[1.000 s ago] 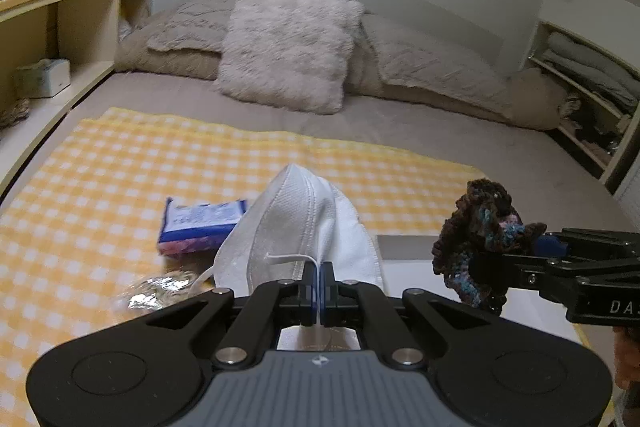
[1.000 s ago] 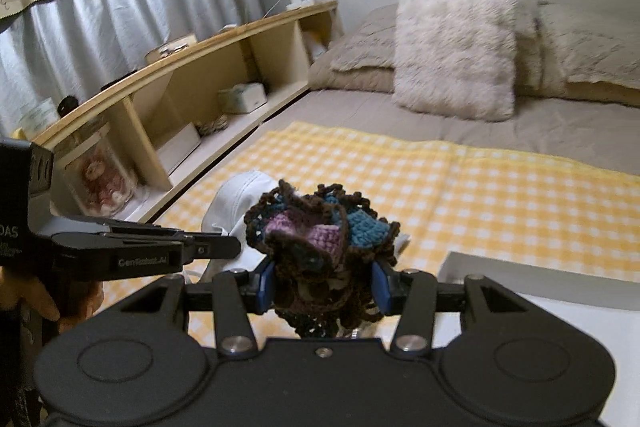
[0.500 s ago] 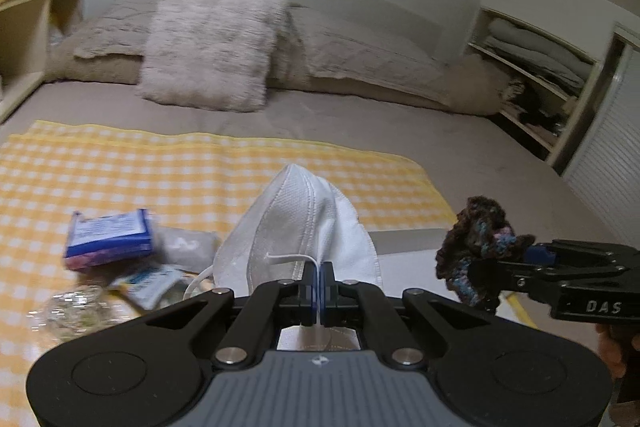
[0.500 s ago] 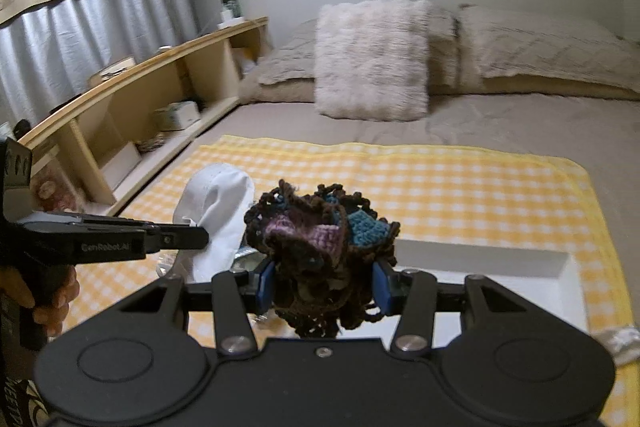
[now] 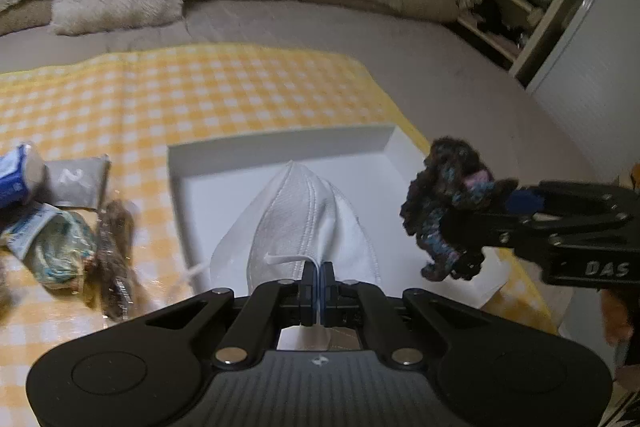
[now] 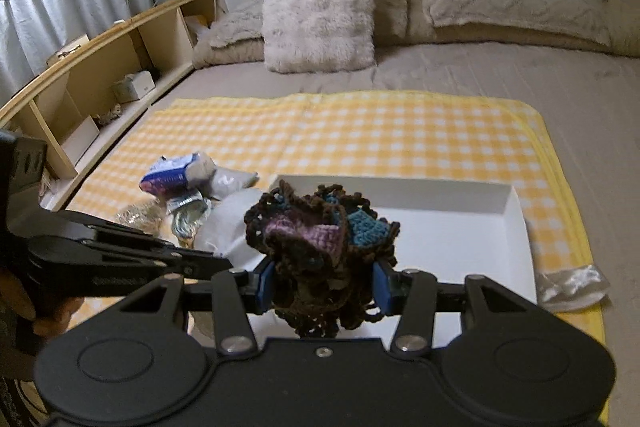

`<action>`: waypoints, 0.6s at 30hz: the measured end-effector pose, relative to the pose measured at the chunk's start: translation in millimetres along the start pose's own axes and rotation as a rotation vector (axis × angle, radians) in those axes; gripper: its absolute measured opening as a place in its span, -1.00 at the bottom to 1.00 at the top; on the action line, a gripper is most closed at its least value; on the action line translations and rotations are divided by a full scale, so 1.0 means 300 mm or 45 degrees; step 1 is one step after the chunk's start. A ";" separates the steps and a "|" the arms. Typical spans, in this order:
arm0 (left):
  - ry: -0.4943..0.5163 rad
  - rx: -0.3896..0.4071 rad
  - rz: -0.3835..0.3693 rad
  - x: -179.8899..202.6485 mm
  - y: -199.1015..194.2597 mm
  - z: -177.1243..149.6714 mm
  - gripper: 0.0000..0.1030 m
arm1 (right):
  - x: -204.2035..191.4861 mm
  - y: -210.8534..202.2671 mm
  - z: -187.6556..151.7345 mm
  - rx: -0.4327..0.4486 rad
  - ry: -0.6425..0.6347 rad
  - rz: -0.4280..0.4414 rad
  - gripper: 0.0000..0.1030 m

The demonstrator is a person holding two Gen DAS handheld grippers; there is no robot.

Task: Organize soft objects
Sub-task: 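Carry the mask and scrunchie with both grippers over the white tray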

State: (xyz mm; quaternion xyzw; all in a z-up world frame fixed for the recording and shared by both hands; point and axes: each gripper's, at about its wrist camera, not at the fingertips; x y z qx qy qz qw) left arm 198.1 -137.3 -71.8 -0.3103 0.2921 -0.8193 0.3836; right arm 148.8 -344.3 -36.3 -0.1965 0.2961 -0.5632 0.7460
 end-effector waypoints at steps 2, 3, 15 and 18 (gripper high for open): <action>-0.003 -0.041 -0.008 0.005 0.047 -0.004 -0.99 | 0.015 0.003 -0.005 -0.014 0.003 0.000 -0.05; 0.001 -0.059 -0.012 0.009 0.067 -0.009 -0.99 | 0.024 0.006 -0.008 -0.022 0.005 0.000 -0.05; 0.083 -0.238 0.088 -0.023 0.188 -0.078 -0.35 | 0.066 0.104 -0.061 -0.204 -0.004 0.024 -0.05; 0.091 -0.229 0.099 -0.036 0.181 -0.081 -0.17 | 0.058 0.139 -0.087 -0.266 -0.028 0.028 -0.05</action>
Point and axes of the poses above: each gripper's, at about its wrist camera, not at the fingertips, and y roughly the way its jaws point, x to its right, z to its top, and after that the axes turned 4 degrees about x, right-handed
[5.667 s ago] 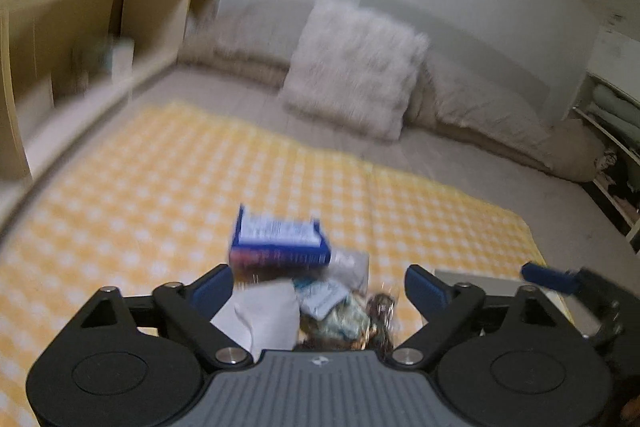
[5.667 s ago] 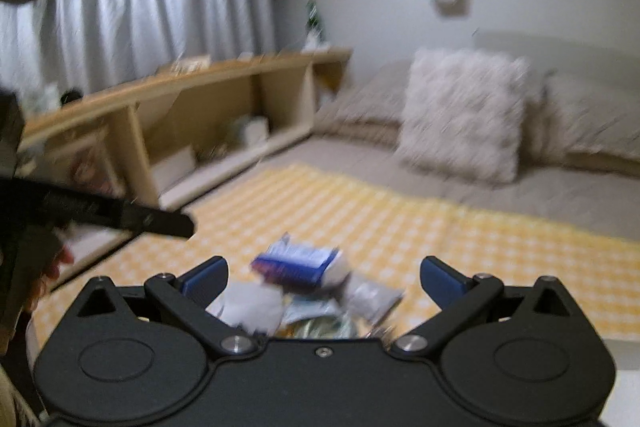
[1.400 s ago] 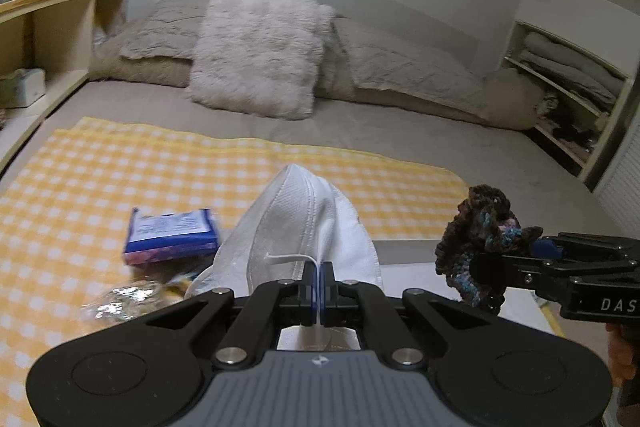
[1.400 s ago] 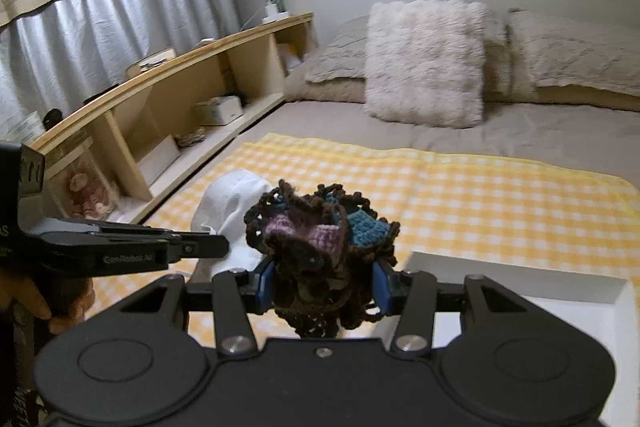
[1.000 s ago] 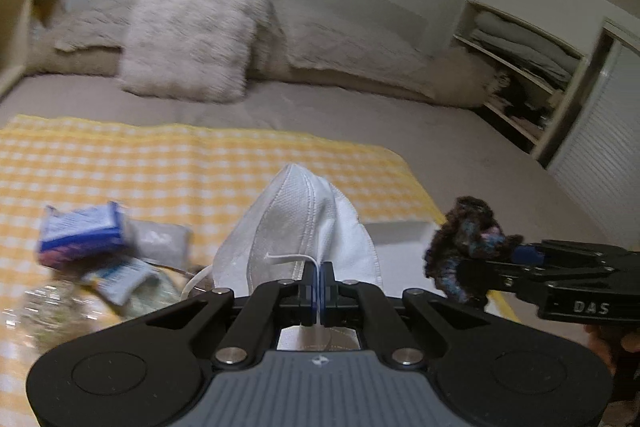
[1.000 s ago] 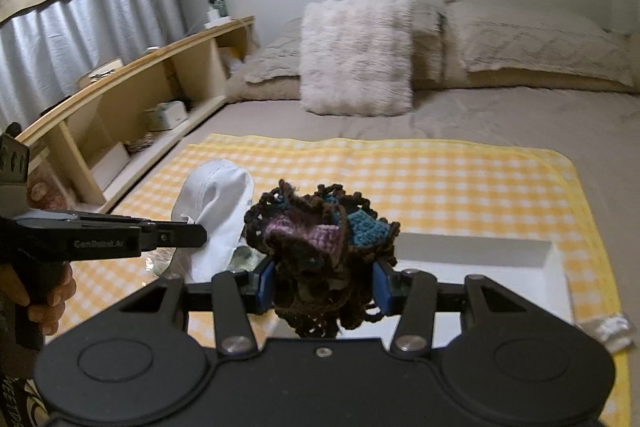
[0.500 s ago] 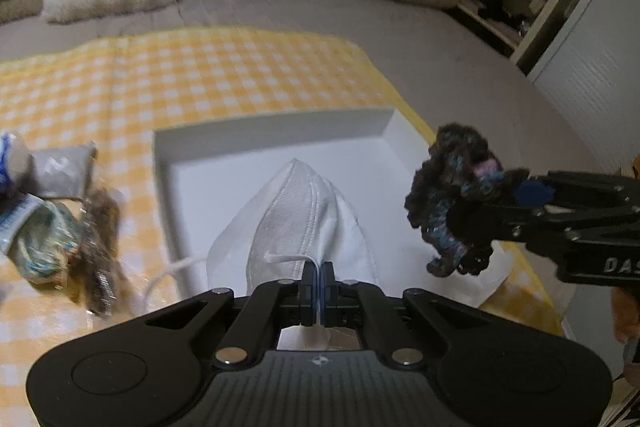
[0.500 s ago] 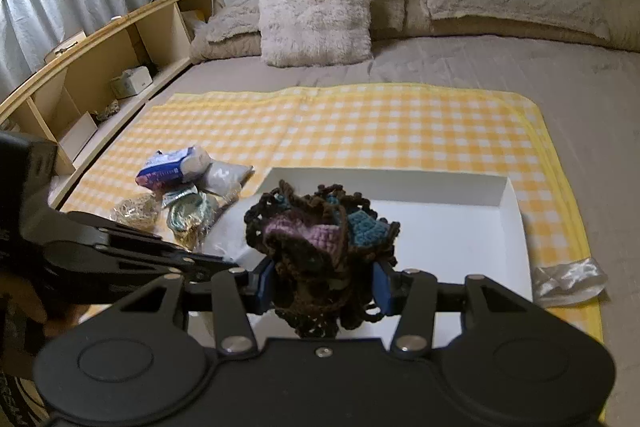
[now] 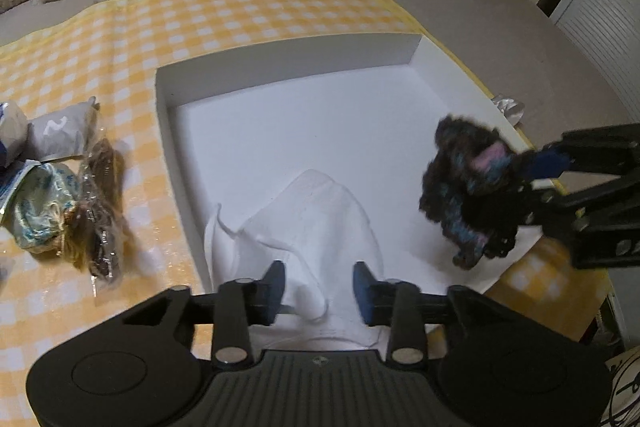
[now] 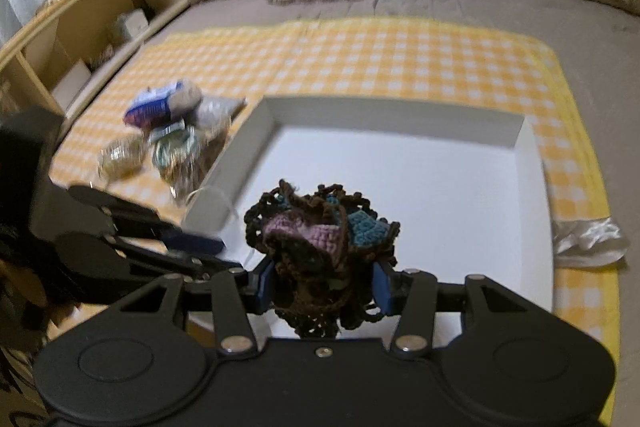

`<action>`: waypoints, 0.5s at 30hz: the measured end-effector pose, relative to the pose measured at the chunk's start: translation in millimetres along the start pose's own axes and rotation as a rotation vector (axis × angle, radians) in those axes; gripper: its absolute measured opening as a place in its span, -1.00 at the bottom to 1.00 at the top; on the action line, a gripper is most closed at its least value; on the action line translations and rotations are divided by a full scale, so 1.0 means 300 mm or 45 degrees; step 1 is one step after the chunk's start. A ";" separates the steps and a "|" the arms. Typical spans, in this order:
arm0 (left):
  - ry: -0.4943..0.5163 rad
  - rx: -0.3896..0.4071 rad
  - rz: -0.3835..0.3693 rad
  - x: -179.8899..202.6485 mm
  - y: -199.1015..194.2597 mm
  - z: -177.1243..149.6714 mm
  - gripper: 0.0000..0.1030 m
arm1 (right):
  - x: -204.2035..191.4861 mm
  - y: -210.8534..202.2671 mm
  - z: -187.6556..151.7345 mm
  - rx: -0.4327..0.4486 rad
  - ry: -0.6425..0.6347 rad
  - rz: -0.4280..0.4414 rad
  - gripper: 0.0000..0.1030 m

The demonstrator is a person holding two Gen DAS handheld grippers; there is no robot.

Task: Organize soft objects
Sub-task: 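Carry the mask and scrunchie with both grippers over the white tray, then open both grippers to drop the mask and scrunchie into the tray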

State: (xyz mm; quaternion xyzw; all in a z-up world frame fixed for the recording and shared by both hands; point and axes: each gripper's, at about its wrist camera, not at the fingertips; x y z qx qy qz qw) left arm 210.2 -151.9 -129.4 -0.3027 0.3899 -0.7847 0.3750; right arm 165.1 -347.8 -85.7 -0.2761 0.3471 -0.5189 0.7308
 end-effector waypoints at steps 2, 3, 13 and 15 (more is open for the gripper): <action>-0.002 0.011 0.003 -0.011 -0.008 -0.002 -0.13 | -0.007 0.024 -0.010 -0.034 -0.019 -0.002 -0.05; -0.002 0.017 0.007 -0.017 -0.012 -0.002 -0.08 | -0.010 0.036 -0.014 -0.049 -0.025 0.000 -0.05; -0.011 0.066 0.019 -0.015 -0.084 -0.021 0.55 | -0.020 0.077 -0.038 -0.131 -0.044 -0.079 0.53; -0.013 0.073 0.021 -0.016 -0.093 -0.026 0.68 | -0.016 0.060 -0.033 -0.112 -0.038 -0.079 0.55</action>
Point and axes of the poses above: each gripper's, at about its wrist camera, not at the fingertips, and y roughly the way its jaws point, x to its right, z to its top, and after that the axes turned 4 degrees about x, right-handed
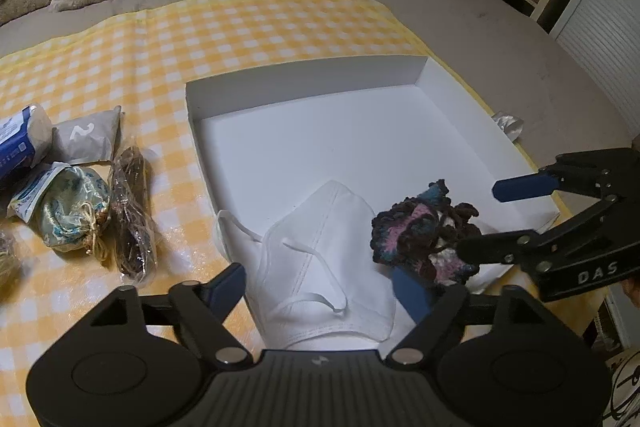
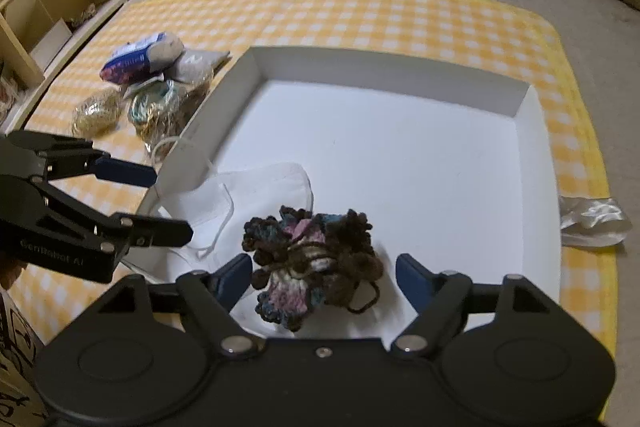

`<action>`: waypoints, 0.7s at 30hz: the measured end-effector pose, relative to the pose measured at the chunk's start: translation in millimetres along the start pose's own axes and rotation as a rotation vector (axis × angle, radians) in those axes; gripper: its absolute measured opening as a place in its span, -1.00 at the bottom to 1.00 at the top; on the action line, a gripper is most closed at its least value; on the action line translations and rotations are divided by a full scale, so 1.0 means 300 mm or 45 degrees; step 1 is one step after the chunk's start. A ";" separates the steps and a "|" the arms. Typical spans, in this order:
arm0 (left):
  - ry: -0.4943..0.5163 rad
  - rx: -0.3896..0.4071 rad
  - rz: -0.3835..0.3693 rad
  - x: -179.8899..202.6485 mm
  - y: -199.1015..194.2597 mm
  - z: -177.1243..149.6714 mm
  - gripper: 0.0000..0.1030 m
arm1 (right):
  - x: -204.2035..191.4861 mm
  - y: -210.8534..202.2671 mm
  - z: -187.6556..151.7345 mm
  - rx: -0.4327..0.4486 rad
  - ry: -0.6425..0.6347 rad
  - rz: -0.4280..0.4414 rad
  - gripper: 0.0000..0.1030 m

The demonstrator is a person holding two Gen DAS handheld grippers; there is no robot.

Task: Organize soft objects
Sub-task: 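Open both grippers to drop the mask and scrunchie into the tray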

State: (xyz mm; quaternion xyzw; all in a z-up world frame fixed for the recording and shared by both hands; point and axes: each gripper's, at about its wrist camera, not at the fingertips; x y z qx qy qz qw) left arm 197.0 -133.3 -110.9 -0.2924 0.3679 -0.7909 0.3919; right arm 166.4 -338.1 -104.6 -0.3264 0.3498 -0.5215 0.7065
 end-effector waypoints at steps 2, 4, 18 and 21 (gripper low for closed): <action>-0.003 0.007 0.006 0.001 -0.011 -0.003 0.71 | 0.002 -0.021 0.000 0.017 0.010 0.001 0.59; -0.012 0.013 0.009 -0.002 -0.022 -0.006 0.76 | 0.005 -0.045 -0.004 0.040 0.016 -0.001 0.62; -0.018 0.111 0.071 0.012 -0.106 -0.024 1.00 | 0.002 -0.143 -0.043 0.152 0.098 -0.064 0.97; -0.020 0.127 0.085 0.016 -0.122 -0.029 1.00 | 0.000 -0.164 -0.048 0.183 0.100 -0.075 1.00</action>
Point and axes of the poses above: each gripper's, at about its wrist camera, not at the fingertips, and y roughly the way its jaws point, x to its right, z to its top, and after that the axes turned 4 degrees about x, right-handed
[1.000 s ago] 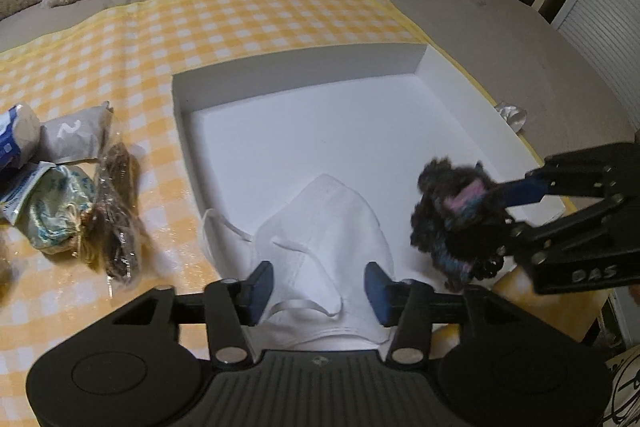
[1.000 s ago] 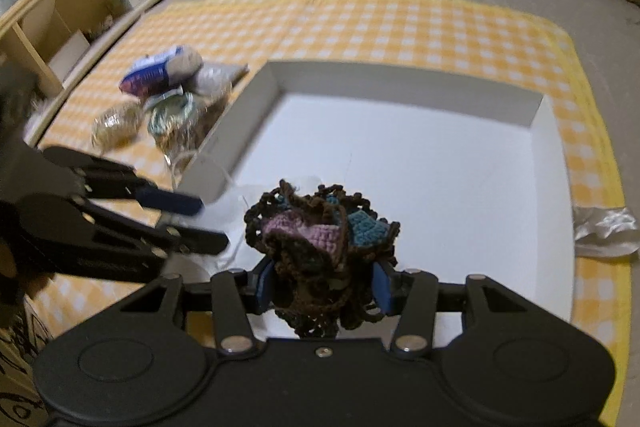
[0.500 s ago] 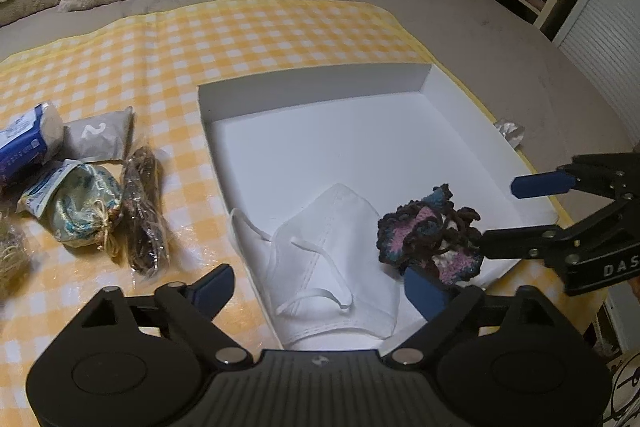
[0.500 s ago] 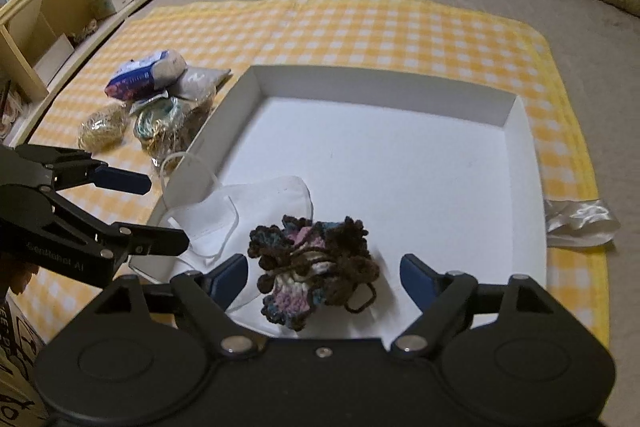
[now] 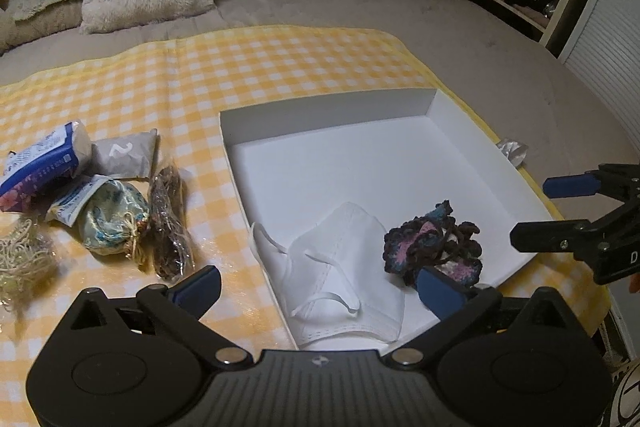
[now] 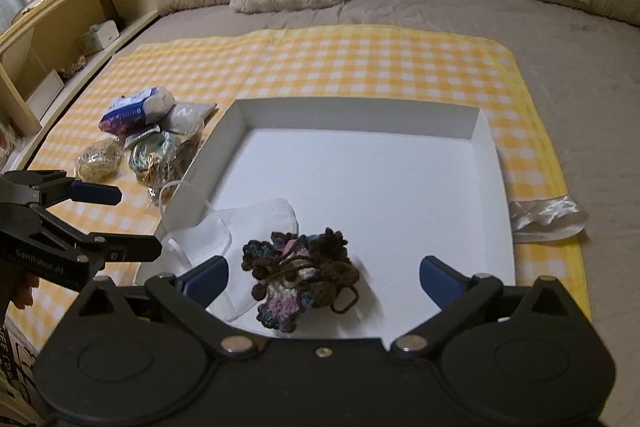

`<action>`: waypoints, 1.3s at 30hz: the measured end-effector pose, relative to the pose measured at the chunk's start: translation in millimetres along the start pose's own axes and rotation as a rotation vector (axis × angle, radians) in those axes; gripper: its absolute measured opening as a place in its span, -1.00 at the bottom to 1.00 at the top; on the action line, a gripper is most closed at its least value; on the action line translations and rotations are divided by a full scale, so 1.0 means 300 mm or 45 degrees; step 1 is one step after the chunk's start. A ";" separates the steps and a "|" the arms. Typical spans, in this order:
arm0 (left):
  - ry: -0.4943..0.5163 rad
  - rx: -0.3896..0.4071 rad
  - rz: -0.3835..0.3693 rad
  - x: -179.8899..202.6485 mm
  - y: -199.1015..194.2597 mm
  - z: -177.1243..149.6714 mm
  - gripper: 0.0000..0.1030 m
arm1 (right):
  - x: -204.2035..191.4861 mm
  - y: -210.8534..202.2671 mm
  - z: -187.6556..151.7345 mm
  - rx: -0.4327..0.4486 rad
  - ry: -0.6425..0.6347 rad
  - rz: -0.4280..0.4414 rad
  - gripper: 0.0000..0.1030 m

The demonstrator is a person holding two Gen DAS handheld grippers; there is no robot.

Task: Organize soft objects
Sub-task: 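Open both grippers to drop the mask and scrunchie into the tray, then move both grippers back toward the remaining pile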

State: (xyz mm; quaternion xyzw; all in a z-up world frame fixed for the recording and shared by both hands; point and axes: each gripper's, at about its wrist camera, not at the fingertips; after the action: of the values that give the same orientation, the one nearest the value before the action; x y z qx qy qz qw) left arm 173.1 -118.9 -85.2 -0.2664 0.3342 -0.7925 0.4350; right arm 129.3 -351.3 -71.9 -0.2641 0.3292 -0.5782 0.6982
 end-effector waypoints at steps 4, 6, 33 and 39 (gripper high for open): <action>-0.015 0.025 0.023 -0.001 -0.023 -0.001 1.00 | 0.002 -0.029 -0.003 0.034 0.010 -0.021 1.00; -0.015 0.039 0.033 -0.004 -0.036 -0.001 1.00 | 0.003 -0.039 -0.004 0.044 0.014 -0.031 1.00; -0.188 0.388 0.254 -0.211 -0.320 0.087 1.00 | -0.164 -0.110 0.119 0.333 0.009 -0.011 1.00; -0.237 0.436 0.338 -0.294 -0.370 0.077 1.00 | -0.235 -0.100 0.180 0.412 0.010 0.041 1.00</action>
State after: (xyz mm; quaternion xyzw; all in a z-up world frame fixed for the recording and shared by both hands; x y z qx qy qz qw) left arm 175.0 -4.9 2.3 -0.2143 0.1855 -0.7456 0.6031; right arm 143.6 -288.4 -3.8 -0.1406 0.2387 -0.6134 0.7396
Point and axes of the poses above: each gripper's, at about its wrist camera, not at the fingertips, and y roughly the way its jaws point, x to its right, z to its top, and after that the axes turned 4 degrees about x, right-handed
